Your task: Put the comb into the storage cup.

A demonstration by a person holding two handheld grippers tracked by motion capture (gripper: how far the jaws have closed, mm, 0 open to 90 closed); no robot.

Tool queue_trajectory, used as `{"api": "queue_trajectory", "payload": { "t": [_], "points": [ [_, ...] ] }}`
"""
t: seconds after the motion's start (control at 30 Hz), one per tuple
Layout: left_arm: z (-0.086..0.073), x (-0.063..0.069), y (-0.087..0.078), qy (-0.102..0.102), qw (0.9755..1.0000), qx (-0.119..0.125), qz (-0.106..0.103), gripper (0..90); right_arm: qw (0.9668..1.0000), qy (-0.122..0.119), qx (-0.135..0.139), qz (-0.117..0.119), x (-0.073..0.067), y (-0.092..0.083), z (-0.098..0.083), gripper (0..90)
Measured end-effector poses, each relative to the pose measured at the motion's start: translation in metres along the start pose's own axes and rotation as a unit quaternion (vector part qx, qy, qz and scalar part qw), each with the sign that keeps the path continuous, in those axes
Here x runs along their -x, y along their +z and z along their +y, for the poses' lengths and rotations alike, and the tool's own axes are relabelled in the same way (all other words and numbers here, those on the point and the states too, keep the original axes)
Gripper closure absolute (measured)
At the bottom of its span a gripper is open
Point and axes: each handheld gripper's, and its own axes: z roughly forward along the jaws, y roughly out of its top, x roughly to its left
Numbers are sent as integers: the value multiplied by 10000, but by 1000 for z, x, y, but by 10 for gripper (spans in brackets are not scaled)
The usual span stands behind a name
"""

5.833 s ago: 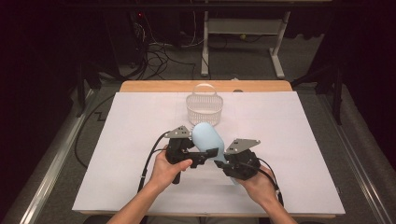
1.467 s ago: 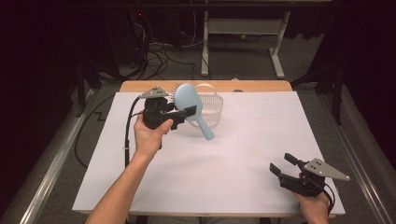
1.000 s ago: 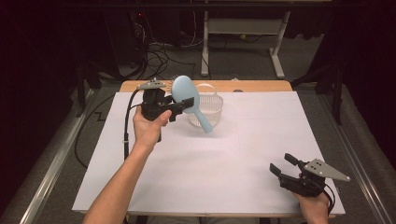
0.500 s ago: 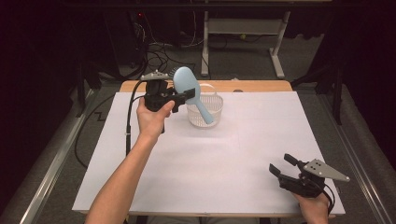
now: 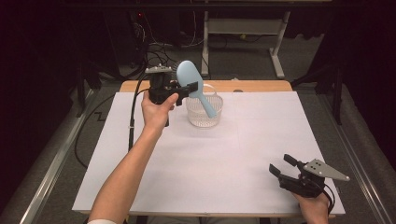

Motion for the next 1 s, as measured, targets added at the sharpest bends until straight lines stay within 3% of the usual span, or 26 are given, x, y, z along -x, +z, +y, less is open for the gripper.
{"api": "queue_trajectory", "payload": {
  "t": [0.13, 0.27, 0.73, 1.0],
  "points": [
    [3, -1, 1, 53, 9999, -59, 99, 536, 10000, -24, 3, 8, 0, 0, 0, 281],
    [6, -3, 4, 3, 9999, 31, 149, 536, 10000, -29, -11, -11, -1, 1, 0, 281],
    [11, -14, 32, 71, 9984, -3, 554, 535, 10000, -46, 21, -26, -1, 0, 0, 279],
    [8, -19, 43, 41, 9979, -81, 635, 532, 10000, -57, 19, -18, 0, 0, 0, 278]
  ]
}}
